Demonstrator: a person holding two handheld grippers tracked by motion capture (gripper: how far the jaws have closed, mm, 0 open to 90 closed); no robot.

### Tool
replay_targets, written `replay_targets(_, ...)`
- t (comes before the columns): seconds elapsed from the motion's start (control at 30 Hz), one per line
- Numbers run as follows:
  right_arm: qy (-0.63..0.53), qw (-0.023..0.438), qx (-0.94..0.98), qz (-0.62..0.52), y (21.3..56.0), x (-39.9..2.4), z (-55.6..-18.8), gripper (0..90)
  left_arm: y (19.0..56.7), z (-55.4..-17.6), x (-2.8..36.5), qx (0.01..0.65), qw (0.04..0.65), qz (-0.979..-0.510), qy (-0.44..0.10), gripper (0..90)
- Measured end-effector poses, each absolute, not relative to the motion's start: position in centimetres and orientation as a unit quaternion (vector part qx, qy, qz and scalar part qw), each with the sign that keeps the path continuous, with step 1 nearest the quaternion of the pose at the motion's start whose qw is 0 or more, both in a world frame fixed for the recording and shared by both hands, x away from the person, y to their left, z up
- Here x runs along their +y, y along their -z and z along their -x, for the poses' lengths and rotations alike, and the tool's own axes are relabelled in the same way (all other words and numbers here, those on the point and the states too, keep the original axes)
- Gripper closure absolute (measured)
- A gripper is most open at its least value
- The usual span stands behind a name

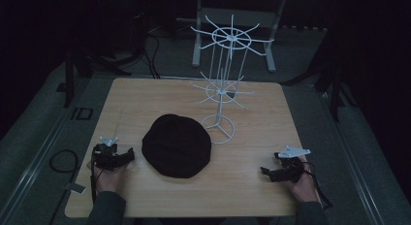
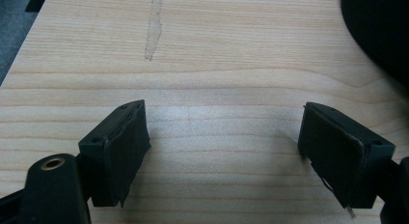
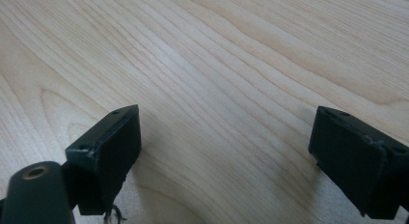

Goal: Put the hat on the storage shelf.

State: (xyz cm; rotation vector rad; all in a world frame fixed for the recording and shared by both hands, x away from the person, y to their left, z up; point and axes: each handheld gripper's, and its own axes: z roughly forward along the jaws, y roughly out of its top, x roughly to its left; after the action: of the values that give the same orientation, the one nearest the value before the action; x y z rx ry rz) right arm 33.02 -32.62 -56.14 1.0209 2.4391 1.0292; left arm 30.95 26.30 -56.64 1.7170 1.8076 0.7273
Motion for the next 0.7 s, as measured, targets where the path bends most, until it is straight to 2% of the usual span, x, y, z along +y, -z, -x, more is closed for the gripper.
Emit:
replay_targets(0.17,-0.357,0.153,0.849,-0.358,56.1,-32.6,-33.0,11.1,56.5,-30.8,26.2,0.670,0.267,-0.640,-0.266,23.6)
replay_targets(0.2,-0.357,0.153,0.849,-0.358,56.1,-32.6,-33.0,11.3,56.2,-30.7,26.3,0.669,0.266,-0.644,-0.260,31.1)
replay_targets(0.3,-0.358,0.154,0.848,-0.359,56.1,-32.6,-33.0,11.4,55.7,-30.4,26.6,0.680,0.283,-0.634,-0.236,43.3)
replay_targets(0.47,-0.358,0.154,0.848,-0.360,56.1,-32.6,-32.9,11.4,54.6,-30.2,26.4,0.664,0.302,-0.646,-0.225,47.3)
replay_targets(0.7,-0.357,0.155,0.846,-0.363,56.1,-32.6,-32.9,11.6,52.8,-30.8,26.4,0.639,0.337,-0.660,-0.206,46.9)
